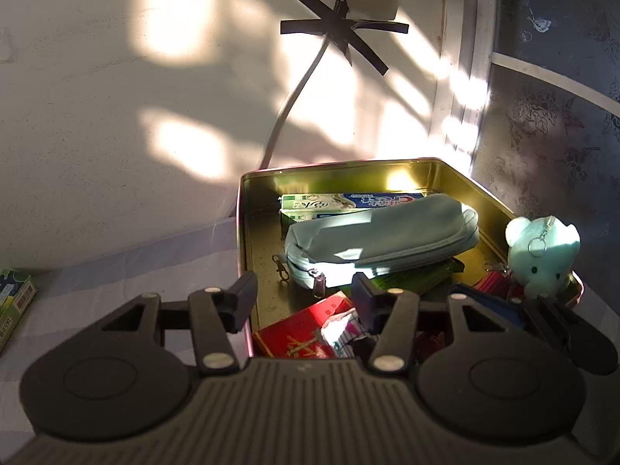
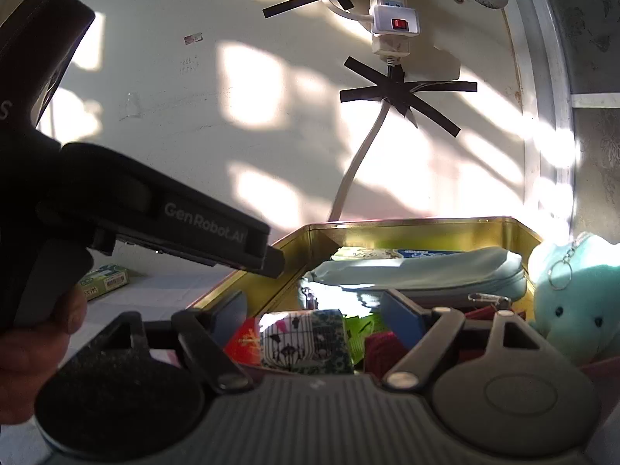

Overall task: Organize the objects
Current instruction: 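Lower the tissue pack into the tin and open the right gripper, then withdraw both grippers from the tin toward the green medicine box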

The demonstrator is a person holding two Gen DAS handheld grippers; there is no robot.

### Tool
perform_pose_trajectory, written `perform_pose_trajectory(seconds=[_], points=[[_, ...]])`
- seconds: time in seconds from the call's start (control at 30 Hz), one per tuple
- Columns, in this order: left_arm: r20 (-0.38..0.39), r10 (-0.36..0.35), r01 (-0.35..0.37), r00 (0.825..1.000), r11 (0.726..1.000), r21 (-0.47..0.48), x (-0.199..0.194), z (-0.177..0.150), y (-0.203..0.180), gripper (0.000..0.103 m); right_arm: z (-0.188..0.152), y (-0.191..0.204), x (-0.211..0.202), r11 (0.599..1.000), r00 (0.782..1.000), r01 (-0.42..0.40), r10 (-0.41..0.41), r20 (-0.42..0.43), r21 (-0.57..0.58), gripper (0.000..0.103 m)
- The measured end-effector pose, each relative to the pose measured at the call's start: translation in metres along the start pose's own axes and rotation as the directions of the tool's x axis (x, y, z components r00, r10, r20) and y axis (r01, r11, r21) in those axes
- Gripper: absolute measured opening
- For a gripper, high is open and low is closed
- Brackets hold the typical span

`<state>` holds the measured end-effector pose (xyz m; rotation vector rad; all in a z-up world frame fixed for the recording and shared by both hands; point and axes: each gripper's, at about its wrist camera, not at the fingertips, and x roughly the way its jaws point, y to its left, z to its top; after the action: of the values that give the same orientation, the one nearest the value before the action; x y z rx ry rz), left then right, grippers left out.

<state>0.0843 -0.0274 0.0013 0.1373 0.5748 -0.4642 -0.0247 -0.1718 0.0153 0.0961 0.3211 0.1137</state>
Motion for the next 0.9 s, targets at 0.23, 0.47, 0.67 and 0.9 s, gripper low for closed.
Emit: perform_pose_trajectory(seconds=[0.23, 0.47, 0.67, 0.9], points=[[0.039, 0.015, -0.015, 0.999, 1.000, 0.004, -0.051, -0.034, -0.002, 0.060, -0.011, -0.002, -0.056, 0.998, 0.999, 0.026, -0.028, 0.030, 0.052, 0.084], [0.035, 0.041, -0.042, 0.999, 0.999, 0.031, -0.081, -0.086, -0.004, 0.066, -0.040, -0.013, -0.102, 0.984, 0.996, 0.070, -0.061, -0.057, 0.162, 0.083], [-0.025, 0.068, -0.067, 0.997, 0.997, 0.040, -0.081, -0.122, -0.001, 0.066, -0.064, -0.014, -0.104, 0.980, 0.977, 0.071, -0.031, -0.210, 0.187, 0.066], [-0.069, 0.110, -0.107, 0.992, 0.993, 0.055, -0.081, -0.149, 0.007, 0.066, -0.076, 0.007, -0.105, 0.989, 0.960, 0.047, -0.006, -0.280, 0.140, 0.066]])
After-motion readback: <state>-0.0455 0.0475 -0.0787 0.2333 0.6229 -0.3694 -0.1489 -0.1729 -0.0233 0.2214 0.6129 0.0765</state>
